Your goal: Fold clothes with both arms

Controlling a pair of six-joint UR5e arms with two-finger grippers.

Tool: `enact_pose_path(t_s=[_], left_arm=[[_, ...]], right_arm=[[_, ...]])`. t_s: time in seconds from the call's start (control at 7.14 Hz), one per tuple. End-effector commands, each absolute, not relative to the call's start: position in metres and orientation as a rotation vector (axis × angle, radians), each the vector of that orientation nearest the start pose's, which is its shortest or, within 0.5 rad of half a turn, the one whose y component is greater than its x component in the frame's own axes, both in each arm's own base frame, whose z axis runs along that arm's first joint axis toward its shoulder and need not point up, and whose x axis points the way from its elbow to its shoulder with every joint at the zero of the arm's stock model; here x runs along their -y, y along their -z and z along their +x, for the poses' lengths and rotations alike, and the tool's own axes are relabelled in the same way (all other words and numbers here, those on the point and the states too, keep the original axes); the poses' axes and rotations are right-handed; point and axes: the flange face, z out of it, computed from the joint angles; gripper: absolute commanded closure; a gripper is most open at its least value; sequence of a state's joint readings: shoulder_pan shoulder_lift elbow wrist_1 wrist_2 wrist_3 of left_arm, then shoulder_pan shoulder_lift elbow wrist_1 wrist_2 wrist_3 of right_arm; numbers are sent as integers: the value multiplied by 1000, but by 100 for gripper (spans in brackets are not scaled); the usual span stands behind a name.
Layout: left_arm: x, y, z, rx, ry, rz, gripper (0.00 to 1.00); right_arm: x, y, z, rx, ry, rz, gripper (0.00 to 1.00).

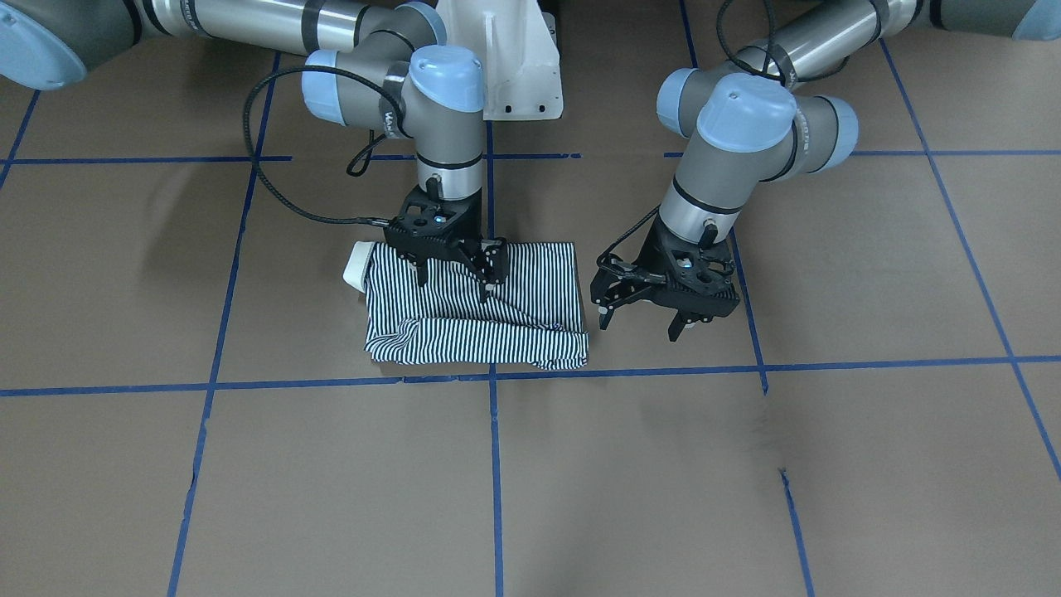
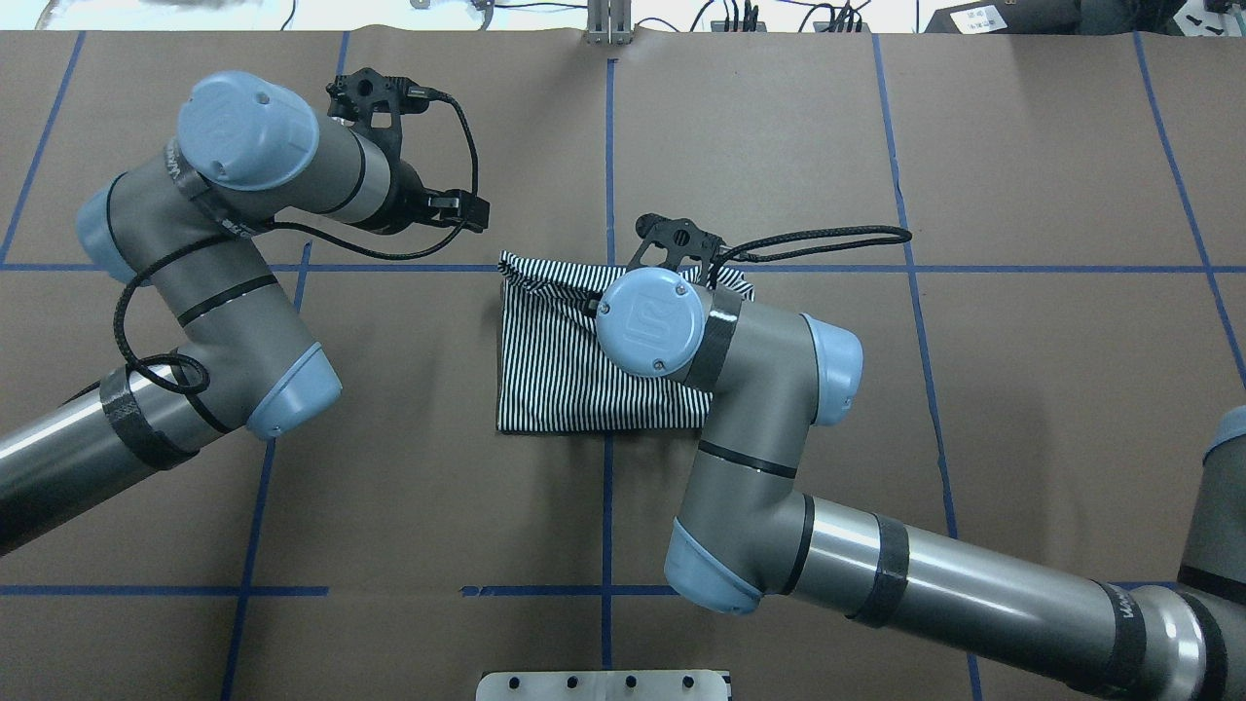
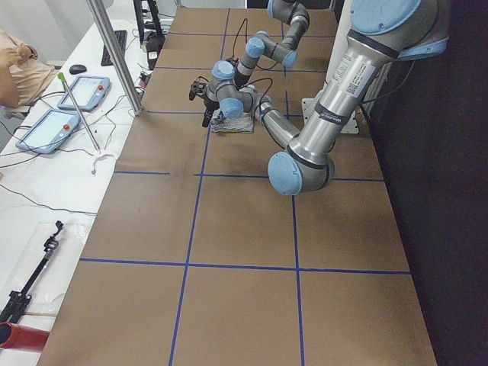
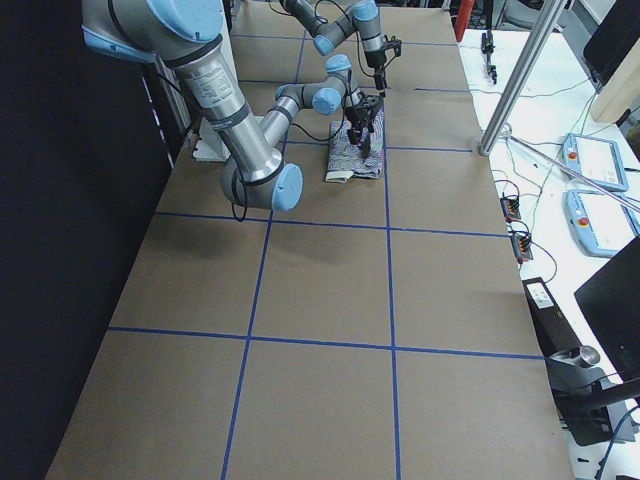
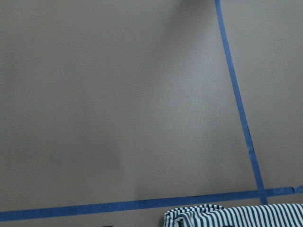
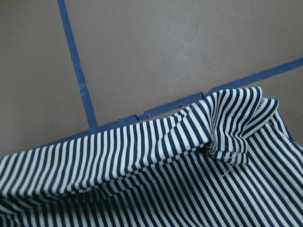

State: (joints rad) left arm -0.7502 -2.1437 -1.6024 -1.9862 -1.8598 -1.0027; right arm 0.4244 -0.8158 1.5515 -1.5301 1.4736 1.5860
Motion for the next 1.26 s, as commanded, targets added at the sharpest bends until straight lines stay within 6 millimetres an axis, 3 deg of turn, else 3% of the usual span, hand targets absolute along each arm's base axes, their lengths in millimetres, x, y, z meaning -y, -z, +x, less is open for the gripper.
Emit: enact_pose_path(t_s=[0.0,0.14,0.28,0.42,0.56,0.7,0.84,0.98,1.12], left_arm=[[545,-264,430,-962,18,410,0],[544,-267,430,-960,23,404,0],[544,-266,430,-961,23,405,0],[544,-268,430,-960,28,400,0],[544,-268,430,-961,31,399,0],[543,-269,431,-963,43,390,0],[543,-270,431,-964,56,382,0],[541,-269,435,-968,67,372,0],[534,-267,448,-972,77,347,0]], right_arm=[[427,-236,-619,664,-336,296,0],[446,-246,-617,633,-348,305,0],[472,-270,-616,573,-371,306,0],[512,-270,-611,532,-385,320,0],[561,-280,-595,514,-401,336,0],[604,-304,-571,521,-392,337,0],[637,-311,-538,524,-372,323,0],[657,-308,-512,552,-346,290,0],[663,-289,-499,605,-319,267,0]])
